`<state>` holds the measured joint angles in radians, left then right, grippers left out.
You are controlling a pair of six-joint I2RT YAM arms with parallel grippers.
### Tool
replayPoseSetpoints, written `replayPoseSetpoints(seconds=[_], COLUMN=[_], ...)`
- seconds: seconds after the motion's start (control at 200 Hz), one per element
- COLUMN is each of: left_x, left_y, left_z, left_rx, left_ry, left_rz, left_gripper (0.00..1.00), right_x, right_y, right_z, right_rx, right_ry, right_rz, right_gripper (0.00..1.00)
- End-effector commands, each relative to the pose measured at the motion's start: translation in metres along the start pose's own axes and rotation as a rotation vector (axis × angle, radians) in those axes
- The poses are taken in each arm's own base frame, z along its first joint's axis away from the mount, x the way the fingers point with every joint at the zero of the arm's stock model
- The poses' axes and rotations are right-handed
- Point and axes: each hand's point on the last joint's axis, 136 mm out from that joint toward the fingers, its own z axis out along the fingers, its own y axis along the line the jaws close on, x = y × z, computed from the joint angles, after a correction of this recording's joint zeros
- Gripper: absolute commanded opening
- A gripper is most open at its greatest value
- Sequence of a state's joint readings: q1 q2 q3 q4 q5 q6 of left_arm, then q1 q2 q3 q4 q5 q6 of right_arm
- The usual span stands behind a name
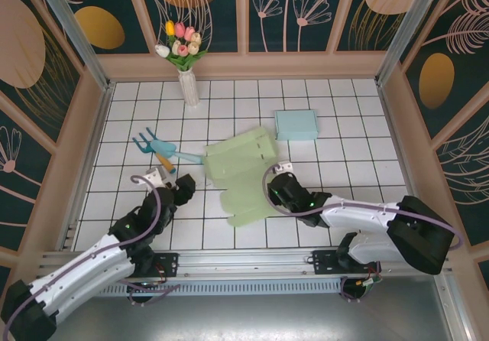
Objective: Fold the paper box
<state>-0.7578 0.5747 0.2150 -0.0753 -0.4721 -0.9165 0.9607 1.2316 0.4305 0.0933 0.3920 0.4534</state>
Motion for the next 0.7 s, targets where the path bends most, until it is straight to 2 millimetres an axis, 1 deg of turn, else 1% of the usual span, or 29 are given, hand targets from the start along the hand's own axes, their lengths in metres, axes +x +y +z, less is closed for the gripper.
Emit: replayPoseSetpoints(seconds=[0.0,0.035,0.12,0.225,0.295,0.375,0.455,0.54,0.565,0.636,0.691], left_x=[0.006,0.011,0.022,0.028,0.026,0.021,0.015,0.014,0.014,0.014,0.018], left_y=[-0.03,-0.035,-0.049,-0.06,-0.071,-0.081,-0.081,-0.072,-0.069,-0.062,-0.065], left_z=[0.012,0.016,0.028,0.044,0.056,0.071,0.089,0.107,0.111,0.119,0.123], left_rx=[0.115,0.129,0.173,0.158,0.148,0.12,0.071,0.033,0.022,-0.008,0.01], left_ry=[0.039,0.058,0.104,0.132,0.134,0.125,0.129,0.144,0.147,0.135,0.142], left_rz=[0.012,0.018,0.026,0.057,0.092,0.151,0.193,0.191,0.194,0.197,0.198], left_gripper=[0.79,0.79,0.8,0.81,0.82,0.81,0.77,0.74,0.73,0.71,0.7], right_x=[-0.006,-0.012,-0.026,-0.049,-0.064,-0.076,-0.087,-0.096,-0.098,-0.102,-0.104], right_y=[-0.021,-0.017,-0.011,-0.003,0.001,0.004,0.003,-0.001,-0.003,-0.005,-0.005], right_z=[-0.007,-0.009,-0.014,-0.022,-0.03,-0.04,-0.051,-0.063,-0.066,-0.072,-0.075], right_rx=[0.099,0.088,0.084,0.074,0.062,0.041,0.021,0.01,0.008,0.001,-0.003], right_ry=[-0.045,-0.056,-0.089,-0.147,-0.192,-0.241,-0.296,-0.352,-0.363,-0.381,-0.389], right_rz=[0.042,0.041,0.038,0.045,0.059,0.081,0.108,0.123,0.124,0.123,0.122], right_gripper=[0.35,0.41,0.48,0.49,0.5,0.5,0.51,0.51,0.53,0.54,0.54])
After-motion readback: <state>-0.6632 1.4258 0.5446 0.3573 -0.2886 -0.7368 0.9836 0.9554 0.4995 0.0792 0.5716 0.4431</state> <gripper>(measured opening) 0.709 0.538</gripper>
